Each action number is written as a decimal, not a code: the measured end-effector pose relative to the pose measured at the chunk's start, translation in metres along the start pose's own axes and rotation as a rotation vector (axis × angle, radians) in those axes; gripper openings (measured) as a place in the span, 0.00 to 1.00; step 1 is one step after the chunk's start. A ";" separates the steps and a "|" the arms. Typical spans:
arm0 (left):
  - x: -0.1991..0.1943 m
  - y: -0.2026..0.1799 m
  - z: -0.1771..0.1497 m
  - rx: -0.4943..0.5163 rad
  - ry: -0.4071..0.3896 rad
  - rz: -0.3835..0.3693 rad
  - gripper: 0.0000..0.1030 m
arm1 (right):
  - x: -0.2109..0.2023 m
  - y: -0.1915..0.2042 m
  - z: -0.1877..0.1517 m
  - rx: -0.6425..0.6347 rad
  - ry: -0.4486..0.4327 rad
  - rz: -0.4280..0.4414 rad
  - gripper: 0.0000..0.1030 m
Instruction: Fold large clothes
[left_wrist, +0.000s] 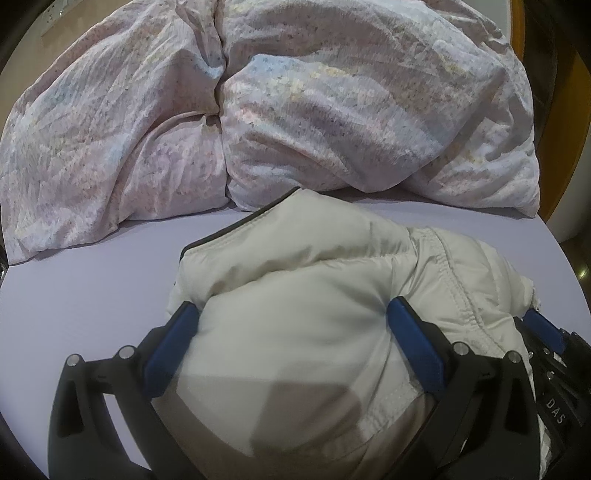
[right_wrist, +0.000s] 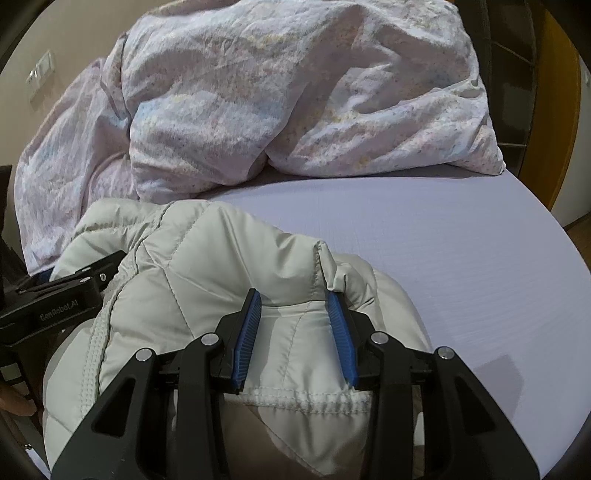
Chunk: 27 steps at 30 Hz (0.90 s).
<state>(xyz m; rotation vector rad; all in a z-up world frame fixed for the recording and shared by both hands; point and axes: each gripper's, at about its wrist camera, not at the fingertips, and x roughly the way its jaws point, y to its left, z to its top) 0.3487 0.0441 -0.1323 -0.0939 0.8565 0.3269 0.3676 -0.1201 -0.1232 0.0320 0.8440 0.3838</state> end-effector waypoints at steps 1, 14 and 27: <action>0.000 -0.001 0.000 0.003 0.004 0.005 0.98 | 0.001 0.001 0.002 -0.008 0.017 -0.004 0.39; -0.074 0.067 -0.007 -0.097 0.152 -0.237 0.98 | -0.057 -0.060 0.020 0.237 0.322 0.226 0.96; -0.050 0.100 -0.050 -0.290 0.355 -0.454 0.98 | -0.007 -0.106 -0.031 0.575 0.584 0.447 0.99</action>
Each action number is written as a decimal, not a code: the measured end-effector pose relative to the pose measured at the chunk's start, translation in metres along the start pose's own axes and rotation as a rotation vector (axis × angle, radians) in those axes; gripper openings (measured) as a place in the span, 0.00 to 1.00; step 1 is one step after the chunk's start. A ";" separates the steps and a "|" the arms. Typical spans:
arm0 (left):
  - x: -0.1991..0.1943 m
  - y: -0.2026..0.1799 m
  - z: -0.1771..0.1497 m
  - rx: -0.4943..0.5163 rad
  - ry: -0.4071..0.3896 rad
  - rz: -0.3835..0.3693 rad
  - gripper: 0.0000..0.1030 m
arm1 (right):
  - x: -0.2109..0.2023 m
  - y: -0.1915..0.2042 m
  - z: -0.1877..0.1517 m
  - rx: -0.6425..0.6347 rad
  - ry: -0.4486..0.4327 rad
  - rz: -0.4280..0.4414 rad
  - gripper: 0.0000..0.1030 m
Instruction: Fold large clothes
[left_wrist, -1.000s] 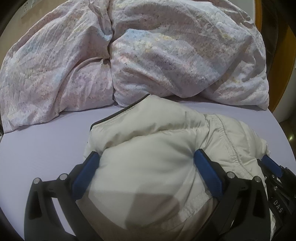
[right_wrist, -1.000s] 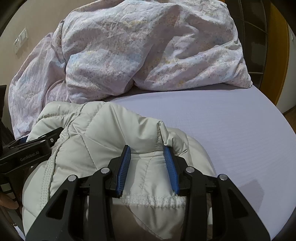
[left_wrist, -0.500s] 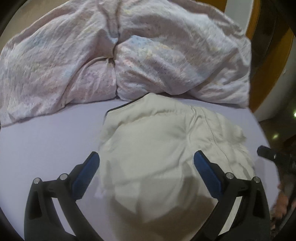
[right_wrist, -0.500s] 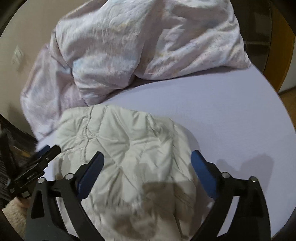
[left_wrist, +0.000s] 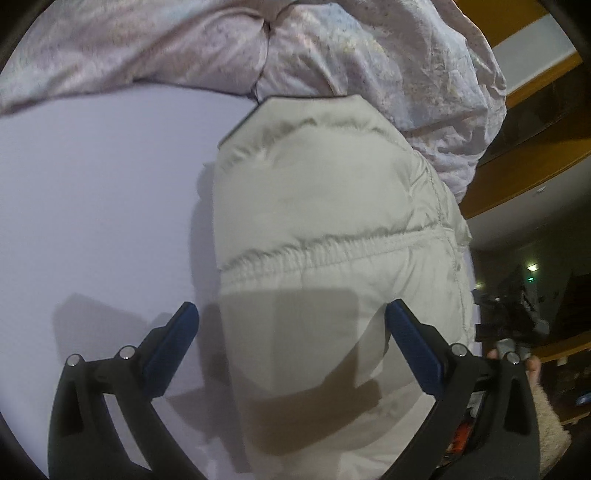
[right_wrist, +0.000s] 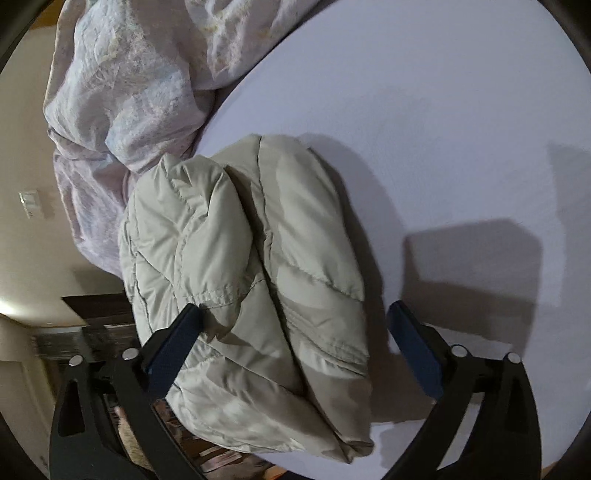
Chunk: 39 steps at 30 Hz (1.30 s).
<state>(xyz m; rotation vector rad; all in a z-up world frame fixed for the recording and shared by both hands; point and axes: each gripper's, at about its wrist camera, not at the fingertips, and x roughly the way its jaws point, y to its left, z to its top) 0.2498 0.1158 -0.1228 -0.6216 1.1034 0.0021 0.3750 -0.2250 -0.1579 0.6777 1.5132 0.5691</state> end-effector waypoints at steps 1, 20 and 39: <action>0.002 0.000 0.000 -0.006 0.005 -0.011 0.98 | 0.002 0.000 0.001 0.003 0.009 0.014 0.99; 0.020 0.002 -0.010 0.014 -0.037 -0.044 0.98 | 0.047 0.028 0.003 -0.082 0.129 0.074 0.99; 0.028 0.019 -0.017 -0.083 -0.039 -0.159 0.98 | 0.048 0.018 0.008 -0.058 0.127 0.075 0.99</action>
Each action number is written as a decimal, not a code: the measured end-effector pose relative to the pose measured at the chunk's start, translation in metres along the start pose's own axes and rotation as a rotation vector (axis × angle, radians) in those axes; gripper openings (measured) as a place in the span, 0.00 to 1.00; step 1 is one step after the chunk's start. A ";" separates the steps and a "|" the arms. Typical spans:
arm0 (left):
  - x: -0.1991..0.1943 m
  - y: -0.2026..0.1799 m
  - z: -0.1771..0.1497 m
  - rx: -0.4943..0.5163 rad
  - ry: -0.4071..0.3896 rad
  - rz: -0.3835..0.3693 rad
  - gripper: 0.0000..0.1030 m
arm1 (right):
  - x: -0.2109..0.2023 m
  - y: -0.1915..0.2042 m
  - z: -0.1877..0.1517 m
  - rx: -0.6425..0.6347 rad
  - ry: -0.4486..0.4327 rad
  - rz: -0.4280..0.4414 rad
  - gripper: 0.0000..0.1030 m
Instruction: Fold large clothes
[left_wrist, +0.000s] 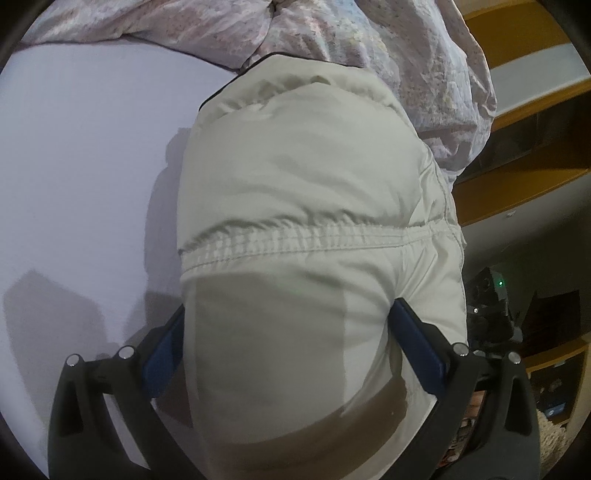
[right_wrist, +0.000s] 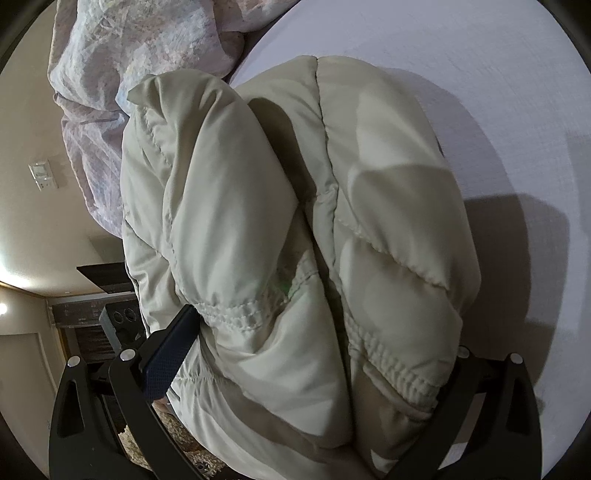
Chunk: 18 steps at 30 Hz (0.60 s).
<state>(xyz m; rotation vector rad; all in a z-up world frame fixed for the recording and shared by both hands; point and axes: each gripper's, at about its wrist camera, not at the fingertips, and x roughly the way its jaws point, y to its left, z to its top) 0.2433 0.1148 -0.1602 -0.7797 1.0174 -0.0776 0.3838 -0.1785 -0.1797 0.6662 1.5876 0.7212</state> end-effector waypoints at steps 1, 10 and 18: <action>0.001 0.002 0.000 -0.014 0.001 -0.011 0.98 | -0.001 -0.002 0.000 0.001 -0.002 0.002 0.99; 0.003 0.002 0.000 -0.070 0.007 -0.030 0.98 | 0.004 -0.004 -0.005 0.020 -0.014 0.039 0.99; -0.023 0.000 0.008 -0.071 -0.009 -0.036 0.80 | 0.011 0.004 -0.019 -0.015 -0.017 0.125 0.92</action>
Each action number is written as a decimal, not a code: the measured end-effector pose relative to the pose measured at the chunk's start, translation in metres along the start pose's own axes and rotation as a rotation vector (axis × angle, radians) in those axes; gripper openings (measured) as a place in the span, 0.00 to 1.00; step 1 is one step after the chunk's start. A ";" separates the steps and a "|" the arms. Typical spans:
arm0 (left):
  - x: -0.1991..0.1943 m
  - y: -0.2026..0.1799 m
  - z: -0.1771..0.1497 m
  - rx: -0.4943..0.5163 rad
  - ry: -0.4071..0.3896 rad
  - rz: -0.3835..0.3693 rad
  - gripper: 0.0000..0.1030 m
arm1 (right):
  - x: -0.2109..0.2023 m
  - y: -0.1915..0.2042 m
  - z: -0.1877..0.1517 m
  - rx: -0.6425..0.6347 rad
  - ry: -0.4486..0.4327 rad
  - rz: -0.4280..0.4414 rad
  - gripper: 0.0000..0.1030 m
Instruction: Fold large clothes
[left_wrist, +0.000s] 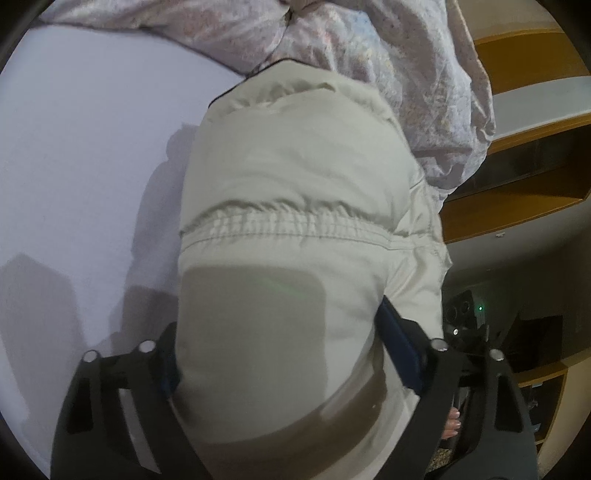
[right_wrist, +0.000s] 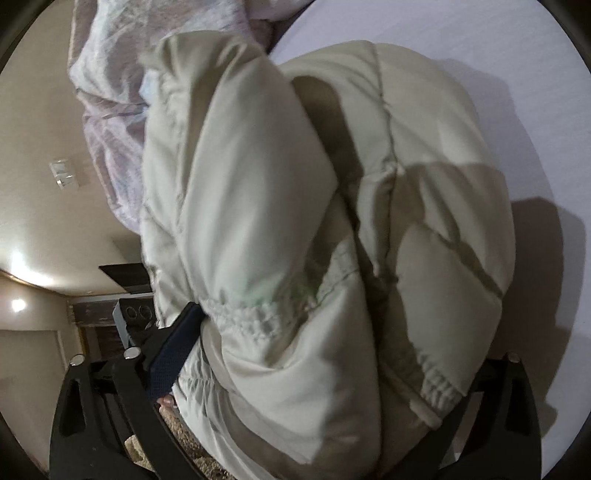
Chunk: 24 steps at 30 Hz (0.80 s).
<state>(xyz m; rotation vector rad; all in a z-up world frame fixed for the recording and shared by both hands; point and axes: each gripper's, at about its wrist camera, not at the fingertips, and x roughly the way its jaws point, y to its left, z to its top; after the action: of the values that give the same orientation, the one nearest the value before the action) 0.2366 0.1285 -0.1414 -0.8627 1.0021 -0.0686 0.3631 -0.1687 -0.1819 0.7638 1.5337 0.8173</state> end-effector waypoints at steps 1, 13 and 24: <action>-0.007 -0.001 0.002 0.012 -0.012 0.006 0.78 | 0.002 0.003 -0.001 -0.004 -0.001 0.013 0.89; -0.087 0.038 0.038 -0.029 -0.190 0.039 0.73 | 0.054 0.100 0.029 -0.227 0.009 0.073 0.62; -0.081 0.064 0.056 0.034 -0.208 0.217 0.82 | 0.099 0.093 0.032 -0.224 -0.040 -0.118 0.78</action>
<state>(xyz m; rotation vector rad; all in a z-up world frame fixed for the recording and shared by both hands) 0.2130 0.2400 -0.1120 -0.7099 0.8900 0.1844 0.3864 -0.0326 -0.1592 0.5175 1.4093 0.8637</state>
